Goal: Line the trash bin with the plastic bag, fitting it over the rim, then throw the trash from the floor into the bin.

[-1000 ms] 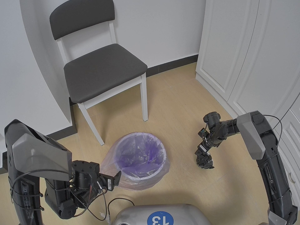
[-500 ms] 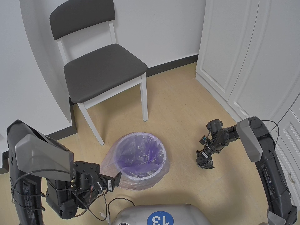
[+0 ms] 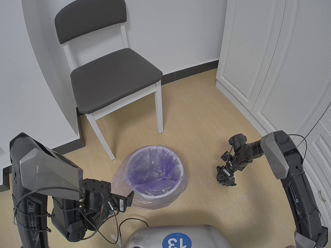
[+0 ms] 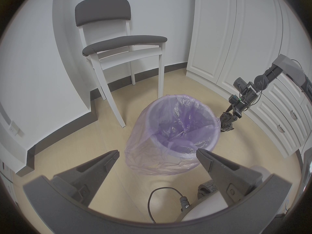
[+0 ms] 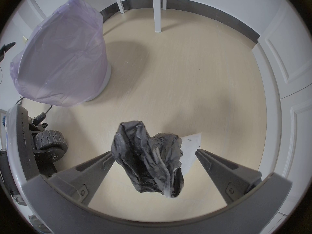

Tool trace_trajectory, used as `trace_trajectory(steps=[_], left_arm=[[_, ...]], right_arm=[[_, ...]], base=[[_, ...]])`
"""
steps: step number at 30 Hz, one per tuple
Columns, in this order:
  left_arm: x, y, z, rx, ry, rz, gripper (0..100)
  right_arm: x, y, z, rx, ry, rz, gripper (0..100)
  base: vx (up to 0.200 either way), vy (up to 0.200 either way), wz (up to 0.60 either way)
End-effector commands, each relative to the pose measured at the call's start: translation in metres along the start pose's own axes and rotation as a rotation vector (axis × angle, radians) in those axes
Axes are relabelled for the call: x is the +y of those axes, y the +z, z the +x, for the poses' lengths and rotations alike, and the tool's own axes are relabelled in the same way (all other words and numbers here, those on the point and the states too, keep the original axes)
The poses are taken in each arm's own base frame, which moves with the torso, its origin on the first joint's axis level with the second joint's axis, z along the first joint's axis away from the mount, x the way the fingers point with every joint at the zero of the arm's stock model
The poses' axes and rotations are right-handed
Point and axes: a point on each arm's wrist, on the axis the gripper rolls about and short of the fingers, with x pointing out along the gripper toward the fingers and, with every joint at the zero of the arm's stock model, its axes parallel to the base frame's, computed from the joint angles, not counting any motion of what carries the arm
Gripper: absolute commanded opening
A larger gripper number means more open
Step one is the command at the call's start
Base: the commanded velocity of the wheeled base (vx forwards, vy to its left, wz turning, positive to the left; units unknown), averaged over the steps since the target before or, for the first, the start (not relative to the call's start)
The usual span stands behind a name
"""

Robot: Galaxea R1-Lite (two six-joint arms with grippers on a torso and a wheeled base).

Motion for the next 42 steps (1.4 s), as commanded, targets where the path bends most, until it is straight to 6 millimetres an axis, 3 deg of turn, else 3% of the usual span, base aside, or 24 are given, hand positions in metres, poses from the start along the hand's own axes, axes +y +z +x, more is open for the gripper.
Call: trace_trajectory(steps=[1, 8, 9, 21, 25, 33, 40, 41, 42], left_arm=[[0.000, 0.002, 0.000, -0.017, -0.001, -0.006, 100], [-0.001, 0.002, -0.001, -0.019, -0.005, -0.004, 100], [-0.002, 0.003, -0.001, -0.021, -0.005, -0.004, 100], [-0.003, 0.003, -0.004, -0.021, -0.010, 0.000, 100], [-0.005, 0.005, -0.006, -0.034, 0.004, 0.003, 100], [-0.010, 0.003, -0.008, -0.030, -0.010, 0.003, 100], [-0.014, 0.008, -0.013, -0.053, -0.028, 0.000, 100], [-0.014, 0.008, -0.013, -0.053, -0.028, 0.000, 100], [-0.014, 0.011, -0.015, -0.067, -0.026, -0.004, 100]], right_arm=[[0.000, -0.001, 0.001, 0.003, 0.001, 0.000, 100], [0.000, -0.001, 0.001, 0.002, 0.005, -0.003, 100], [0.001, -0.001, 0.001, -0.005, 0.013, -0.002, 0], [0.000, -0.001, 0.001, -0.011, 0.012, 0.086, 0], [-0.008, -0.003, -0.010, -0.018, 0.004, 0.117, 0], [-0.015, -0.004, -0.048, -0.131, -0.034, 0.162, 0], [-0.009, 0.001, -0.107, -0.172, -0.038, 0.190, 0], [-0.009, 0.001, -0.107, -0.172, -0.038, 0.190, 0], [-0.006, 0.003, -0.126, -0.196, -0.043, 0.184, 0]], base=[[0.000, 0.000, 0.00], [0.000, 0.000, 0.00], [0.000, 0.000, 0.00], [0.000, 0.000, 0.00], [0.000, 0.000, 0.00], [0.000, 0.000, 0.00], [0.000, 0.000, 0.00], [0.000, 0.000, 0.00], [0.000, 0.000, 0.00]])
